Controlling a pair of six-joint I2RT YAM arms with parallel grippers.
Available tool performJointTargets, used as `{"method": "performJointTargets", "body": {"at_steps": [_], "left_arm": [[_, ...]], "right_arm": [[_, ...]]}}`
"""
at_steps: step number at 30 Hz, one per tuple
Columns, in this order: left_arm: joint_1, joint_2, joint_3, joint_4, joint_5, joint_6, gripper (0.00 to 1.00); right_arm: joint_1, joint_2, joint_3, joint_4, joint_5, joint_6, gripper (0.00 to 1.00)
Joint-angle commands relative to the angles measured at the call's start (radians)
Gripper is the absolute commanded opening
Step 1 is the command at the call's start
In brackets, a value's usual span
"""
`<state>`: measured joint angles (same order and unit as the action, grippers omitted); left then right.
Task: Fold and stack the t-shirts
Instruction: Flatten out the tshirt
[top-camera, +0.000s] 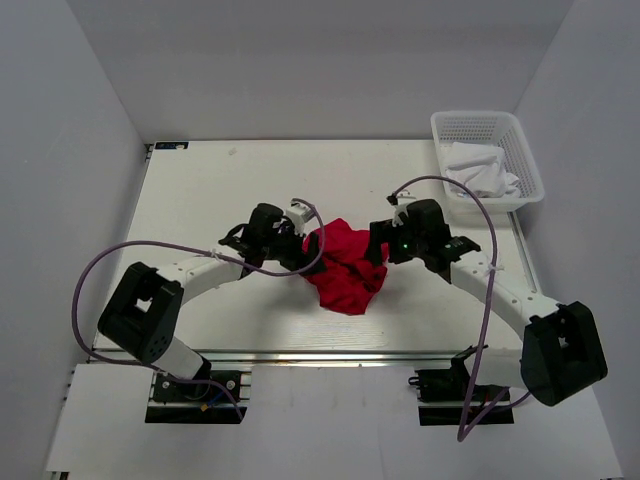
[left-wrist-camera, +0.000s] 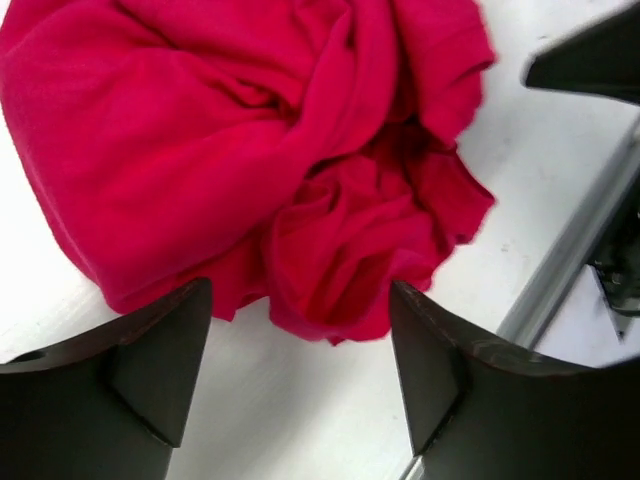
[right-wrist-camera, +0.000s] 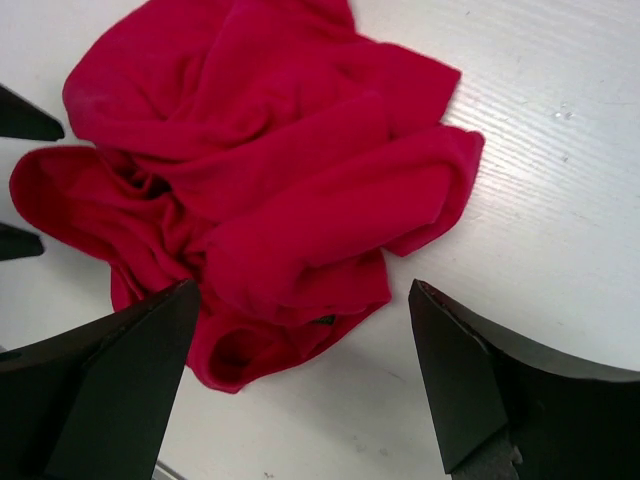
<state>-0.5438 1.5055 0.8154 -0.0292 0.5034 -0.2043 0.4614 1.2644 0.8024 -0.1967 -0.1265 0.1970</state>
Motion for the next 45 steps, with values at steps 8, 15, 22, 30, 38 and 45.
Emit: {"method": "performJointTargets", "body": {"at_steps": [8,15,22,30,38,45], "left_arm": [[-0.053,0.087,0.079,0.003,-0.134,-0.032,0.29],[-0.062,-0.031,0.051,0.026,-0.180,-0.043,0.00],[-0.062,-0.197,0.051,-0.004,-0.306,-0.008,0.00],[-0.039,-0.360,0.220,-0.155,-0.796,0.011,0.00],[-0.039,-0.389,0.427,-0.233,-1.149,0.068,0.00],[-0.039,-0.438,0.533,-0.219,-1.186,0.152,0.00]], "right_arm": [[0.059,0.113,0.021,0.040,0.017,-0.021,0.90],[0.095,0.109,0.026,0.118,0.111,0.027,0.00],[0.082,-0.052,0.024,0.282,0.317,0.174,0.00],[0.057,-0.106,0.213,0.207,0.760,0.167,0.00],[0.037,-0.134,0.402,0.249,0.855,0.001,0.00],[0.034,-0.201,0.477,0.295,0.745,-0.146,0.00]]}}
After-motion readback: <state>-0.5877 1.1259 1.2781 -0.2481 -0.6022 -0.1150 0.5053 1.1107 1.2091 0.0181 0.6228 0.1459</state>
